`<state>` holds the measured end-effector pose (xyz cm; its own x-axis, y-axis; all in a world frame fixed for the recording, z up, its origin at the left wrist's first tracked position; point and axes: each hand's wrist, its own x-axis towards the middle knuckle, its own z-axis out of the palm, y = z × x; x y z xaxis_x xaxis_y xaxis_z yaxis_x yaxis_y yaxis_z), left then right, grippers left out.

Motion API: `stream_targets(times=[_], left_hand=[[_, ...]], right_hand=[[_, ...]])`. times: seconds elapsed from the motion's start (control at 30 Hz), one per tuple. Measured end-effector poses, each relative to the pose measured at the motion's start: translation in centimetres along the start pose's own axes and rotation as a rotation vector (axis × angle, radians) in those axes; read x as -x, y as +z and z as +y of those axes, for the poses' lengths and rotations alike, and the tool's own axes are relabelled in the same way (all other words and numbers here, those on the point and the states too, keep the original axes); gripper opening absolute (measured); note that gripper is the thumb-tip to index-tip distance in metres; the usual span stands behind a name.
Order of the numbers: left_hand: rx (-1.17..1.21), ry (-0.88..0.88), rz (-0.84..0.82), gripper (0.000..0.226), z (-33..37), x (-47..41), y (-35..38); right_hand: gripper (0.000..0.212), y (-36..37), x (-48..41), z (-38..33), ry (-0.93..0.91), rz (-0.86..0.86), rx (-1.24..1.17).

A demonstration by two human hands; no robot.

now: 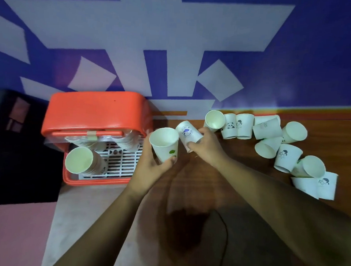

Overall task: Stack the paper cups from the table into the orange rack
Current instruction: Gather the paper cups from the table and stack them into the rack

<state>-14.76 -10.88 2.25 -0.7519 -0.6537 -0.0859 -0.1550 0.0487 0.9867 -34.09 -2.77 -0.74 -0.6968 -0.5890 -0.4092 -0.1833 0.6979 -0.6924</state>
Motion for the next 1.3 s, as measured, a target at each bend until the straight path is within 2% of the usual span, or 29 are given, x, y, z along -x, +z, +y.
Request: stream_targets(times=[0.17, 0.27, 0.47, 0.6, 1.03, 1.2, 1.3], left_hand=[[0.037, -0.030, 0.047, 0.090, 1.6, 3.3, -4.2], [0.028, -0.001, 0.130, 0.087, 2.7, 5.3, -7.8], [0.129, 0.007, 0.305, 0.080, 3.2, 8.6, -15.4], [0.054, 0.007, 0.373, 0.074, 1.5, 9.1, -19.0], [-0.249, -0.001, 0.246, 0.072, -4.5, 5.6, -22.2], [-0.401, -0.074, 0.117, 0.093, -6.0, 5.1, -23.7], [-0.382, -0.019, 0.112, 0.083, -5.5, 5.8, -25.0]], right_hand=[[0.056, -1.9, 4.7, -3.0, -0.071, -0.049, -0.036], [0.059, -1.7, 7.5, -5.5, -0.143, -0.075, -0.106], [0.050, 1.9, 11.1, -10.7, -0.244, -0.143, -0.134], [0.045, 5.0, 12.2, -13.5, -0.276, -0.145, -0.163], [0.048, 9.8, 14.2, -15.1, -0.254, -0.056, -0.193], [0.046, 10.9, 14.4, -16.1, -0.298, -0.046, -0.178], [0.051, 12.0, 14.3, -17.0, -0.368, -0.032, -0.113]])
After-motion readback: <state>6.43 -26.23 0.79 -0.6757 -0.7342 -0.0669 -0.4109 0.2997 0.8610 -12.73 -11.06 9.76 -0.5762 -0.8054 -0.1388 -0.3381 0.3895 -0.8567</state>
